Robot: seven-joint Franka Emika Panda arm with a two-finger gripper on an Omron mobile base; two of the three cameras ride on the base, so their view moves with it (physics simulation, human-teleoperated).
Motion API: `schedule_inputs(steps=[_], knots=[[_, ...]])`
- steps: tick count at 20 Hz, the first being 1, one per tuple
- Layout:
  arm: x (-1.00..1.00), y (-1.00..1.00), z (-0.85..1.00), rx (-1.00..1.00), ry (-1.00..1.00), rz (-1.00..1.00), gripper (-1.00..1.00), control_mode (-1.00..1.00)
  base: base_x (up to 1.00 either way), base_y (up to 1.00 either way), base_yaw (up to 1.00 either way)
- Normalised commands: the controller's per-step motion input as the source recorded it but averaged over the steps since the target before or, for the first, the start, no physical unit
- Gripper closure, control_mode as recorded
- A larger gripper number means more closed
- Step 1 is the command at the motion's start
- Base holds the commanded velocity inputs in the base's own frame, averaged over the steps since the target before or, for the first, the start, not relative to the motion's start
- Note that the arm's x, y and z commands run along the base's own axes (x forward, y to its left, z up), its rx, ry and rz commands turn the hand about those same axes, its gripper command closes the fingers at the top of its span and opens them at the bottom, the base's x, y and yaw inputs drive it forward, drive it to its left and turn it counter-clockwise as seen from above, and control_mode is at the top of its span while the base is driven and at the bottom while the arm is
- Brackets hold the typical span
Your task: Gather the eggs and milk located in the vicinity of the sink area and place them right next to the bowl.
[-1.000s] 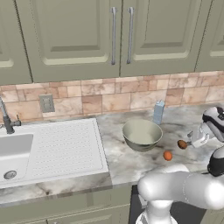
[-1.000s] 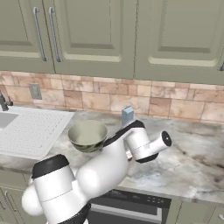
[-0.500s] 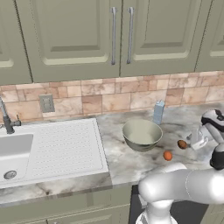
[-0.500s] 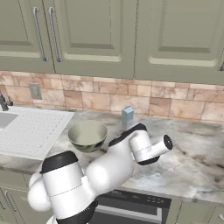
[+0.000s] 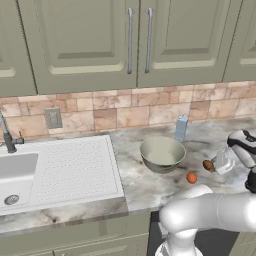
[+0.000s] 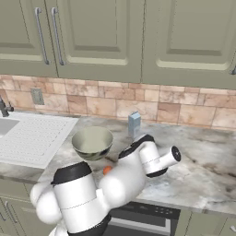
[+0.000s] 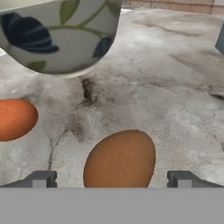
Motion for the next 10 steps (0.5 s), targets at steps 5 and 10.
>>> schedule_inputs(steps=[5, 10], knots=[[0.08, 0.00, -0.16, 0.00, 0.00, 0.00, -1.00, -1.00, 0.00, 0.00, 0.00], [0.09, 0.00, -0.19, 0.00, 0.00, 0.00, -1.00, -1.00, 0.00, 0.00, 0.00]])
